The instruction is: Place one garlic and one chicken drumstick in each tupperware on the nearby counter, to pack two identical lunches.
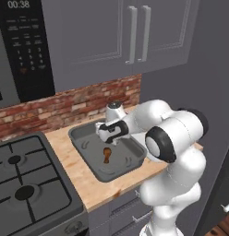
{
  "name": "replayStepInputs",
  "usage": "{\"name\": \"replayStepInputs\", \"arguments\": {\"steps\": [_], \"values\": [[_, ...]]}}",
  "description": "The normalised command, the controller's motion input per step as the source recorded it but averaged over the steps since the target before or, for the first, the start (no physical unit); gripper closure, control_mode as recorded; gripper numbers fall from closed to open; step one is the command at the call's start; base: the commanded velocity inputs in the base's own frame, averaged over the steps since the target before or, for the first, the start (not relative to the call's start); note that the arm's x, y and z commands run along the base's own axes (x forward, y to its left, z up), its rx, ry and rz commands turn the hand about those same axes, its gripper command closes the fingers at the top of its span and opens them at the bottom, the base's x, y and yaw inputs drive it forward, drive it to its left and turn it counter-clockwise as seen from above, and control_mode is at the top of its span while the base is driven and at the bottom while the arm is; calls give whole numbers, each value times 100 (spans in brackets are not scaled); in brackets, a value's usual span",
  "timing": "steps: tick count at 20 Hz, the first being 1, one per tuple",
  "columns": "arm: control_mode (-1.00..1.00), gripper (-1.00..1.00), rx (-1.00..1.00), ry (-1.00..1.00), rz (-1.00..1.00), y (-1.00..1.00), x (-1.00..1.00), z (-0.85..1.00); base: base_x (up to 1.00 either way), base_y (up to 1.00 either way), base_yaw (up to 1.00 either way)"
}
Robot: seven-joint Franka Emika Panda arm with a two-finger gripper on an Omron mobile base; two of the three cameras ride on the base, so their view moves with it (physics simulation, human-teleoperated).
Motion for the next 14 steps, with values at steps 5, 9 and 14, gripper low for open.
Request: {"name": "replayStepInputs", "arguments": {"steps": [5, 9, 14], "values": [[-100, -100, 0, -2, -3, 1, -2, 6, 0, 0, 0], [-100, -100, 0, -21, -2, 3, -71, 73, 0, 0, 0], [-100, -100, -4, -44, 0, 9, -100, 100, 0, 0, 0]]}}
